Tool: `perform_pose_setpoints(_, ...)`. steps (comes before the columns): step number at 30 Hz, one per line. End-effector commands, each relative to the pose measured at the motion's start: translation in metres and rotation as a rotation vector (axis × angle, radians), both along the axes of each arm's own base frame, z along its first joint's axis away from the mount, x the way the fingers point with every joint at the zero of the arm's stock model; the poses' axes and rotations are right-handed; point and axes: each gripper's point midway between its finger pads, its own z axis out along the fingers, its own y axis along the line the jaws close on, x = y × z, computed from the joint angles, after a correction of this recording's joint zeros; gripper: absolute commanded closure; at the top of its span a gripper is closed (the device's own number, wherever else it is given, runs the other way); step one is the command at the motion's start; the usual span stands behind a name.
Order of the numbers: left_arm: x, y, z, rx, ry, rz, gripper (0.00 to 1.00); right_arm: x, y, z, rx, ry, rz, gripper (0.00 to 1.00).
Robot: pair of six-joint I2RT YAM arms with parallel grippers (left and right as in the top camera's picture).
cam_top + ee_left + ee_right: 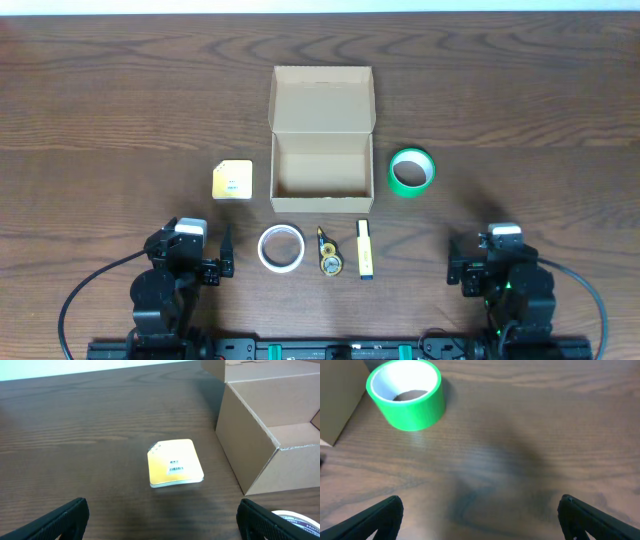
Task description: Pack container
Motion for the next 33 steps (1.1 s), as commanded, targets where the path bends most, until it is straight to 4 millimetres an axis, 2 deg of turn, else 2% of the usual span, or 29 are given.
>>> perform_pose_setpoints(1,-0.001,-0.001,-0.010,0.009,0.025,-0.013,0.05,0.004,0.003,0.037,0.063,-0.001,-0.023,0.01)
perform_pose_setpoints(7,-0.001,-0.001,-0.010,0.009,0.025,-0.013,0.05,0.025,0.007,0.085,0.069,0.157,-0.013,0.01)
perform_pose_setpoints(11,-0.001,-0.001,-0.010,0.009,0.025,-0.013,0.05,0.048,0.015,0.106,0.093,0.236,0.014,0.01)
perform_pose_setpoints(13,-0.001,-0.001,-0.010,0.009,0.025,-0.013,0.05,0.066,0.019,0.116,0.105,0.304,0.025,0.01)
perform_pose_setpoints(16,-0.001,-0.001,-0.010,0.009,0.025,-0.013,0.05,0.090,0.024,0.120,0.123,0.391,0.038,0.01)
perform_pose_setpoints(19,-0.001,-0.001,-0.010,0.009,0.025,-0.013,0.05,0.114,0.027,0.110,0.138,0.489,0.035,0.01)
perform_pose_setpoints(22,-0.001,-0.001,-0.010,0.009,0.025,-0.013,0.05,0.136,0.028,0.086,0.149,0.598,0.013,0.01)
perform_pose_setpoints(26,-0.001,-0.001,-0.010,0.009,0.025,-0.013,0.05,0.150,0.036,0.047,0.172,0.701,0.018,0.01)
perform_pose_setpoints(28,-0.001,-0.001,-0.010,0.009,0.025,-0.013,0.05,0.163,0.037,0.030,0.177,0.710,0.021,0.01)
perform_pose_setpoints(30,-0.001,-0.001,-0.010,0.009,0.025,-0.013,0.05,0.171,0.037,0.018,0.177,0.715,0.020,0.01)
perform_pose_setpoints(33,-0.001,-0.001,-0.010,0.009,0.025,-0.013,0.05,0.171,0.038,0.003,0.151,0.750,0.055,0.01)
